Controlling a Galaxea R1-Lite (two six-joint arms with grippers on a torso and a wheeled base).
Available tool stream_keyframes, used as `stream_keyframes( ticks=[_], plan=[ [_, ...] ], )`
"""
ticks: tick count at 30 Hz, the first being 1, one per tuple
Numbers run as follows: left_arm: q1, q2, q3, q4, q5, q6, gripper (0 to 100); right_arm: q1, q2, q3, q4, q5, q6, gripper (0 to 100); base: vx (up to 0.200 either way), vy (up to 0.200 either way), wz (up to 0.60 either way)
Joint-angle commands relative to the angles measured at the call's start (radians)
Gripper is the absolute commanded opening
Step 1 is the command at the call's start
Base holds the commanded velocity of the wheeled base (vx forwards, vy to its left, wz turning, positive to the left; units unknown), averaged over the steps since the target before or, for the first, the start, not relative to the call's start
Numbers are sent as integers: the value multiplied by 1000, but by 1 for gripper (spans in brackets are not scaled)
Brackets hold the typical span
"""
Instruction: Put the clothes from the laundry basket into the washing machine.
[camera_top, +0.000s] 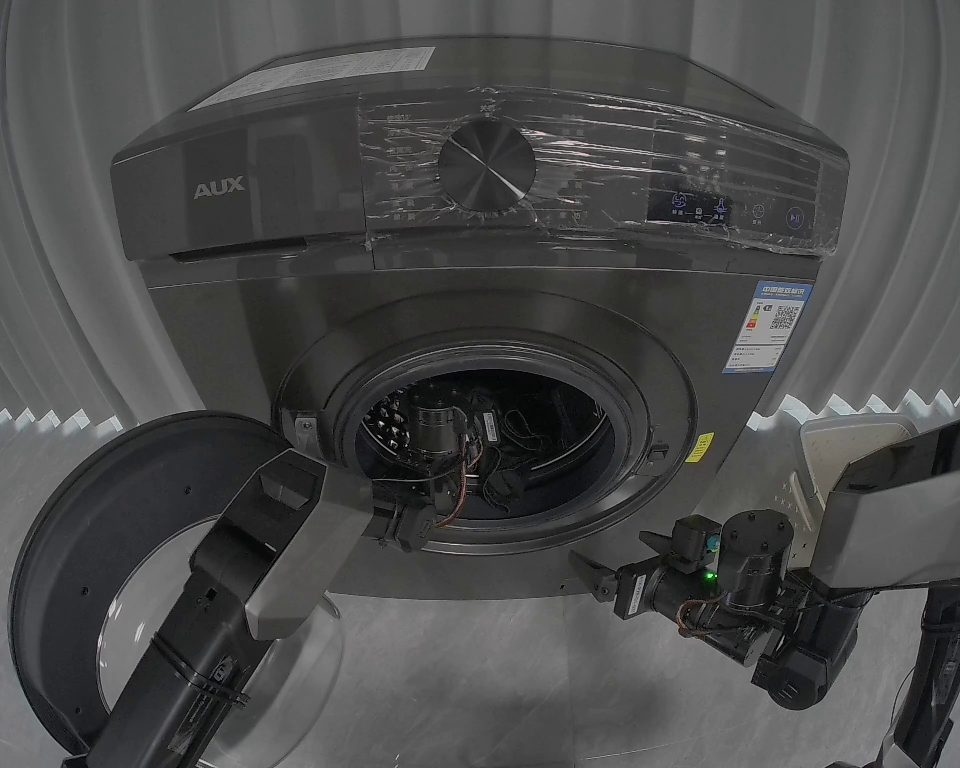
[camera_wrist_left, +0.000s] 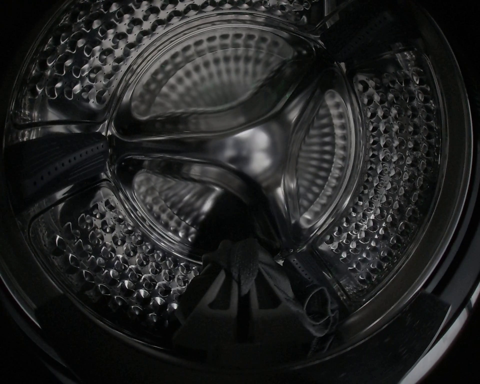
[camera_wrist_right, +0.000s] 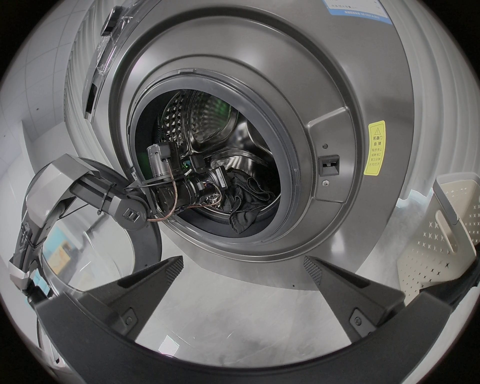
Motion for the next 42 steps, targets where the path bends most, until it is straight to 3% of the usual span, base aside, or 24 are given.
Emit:
stream_keyframes(
  ticks=[1, 6, 7, 8, 11, 20, 32, 33, 42],
  plan=[
    [5, 11, -4, -9, 1, -2, 100, 0, 1, 2, -2, 0, 0, 100, 0, 0, 0],
    [-12, -59, 77, 3, 1, -8, 100, -1, 1, 3, -4, 0, 0, 100, 0, 0, 0],
    [-26, -126, 189, 16, -5, -8, 100, -1, 1, 3, -2, 0, 0, 100, 0, 0, 0],
    [-26, -126, 189, 16, -5, -8, 100, -1, 1, 3, -2, 0, 0, 100, 0, 0, 0],
    [-54, -184, 302, 26, -56, -11, 100, -1, 1, 2, -2, 0, 0, 100, 0, 0, 0],
    [-84, -166, 344, 40, -73, -8, 100, -1, 1, 3, -2, 2, 0, 100, 0, 0, 0],
    [-74, -95, 316, 88, -77, 2, 100, 0, 1, 0, -4, 2, 0, 100, 0, 0, 0],
    [-74, -91, 312, 89, -77, 2, 0, 0, 1, 0, -4, 2, 0, 100, 0, 0, 0],
    [-78, -36, 212, 126, -79, -1, 0, 2, -2, -6, -4, 3, 0, 100, 0, 0, 0]
  ],
)
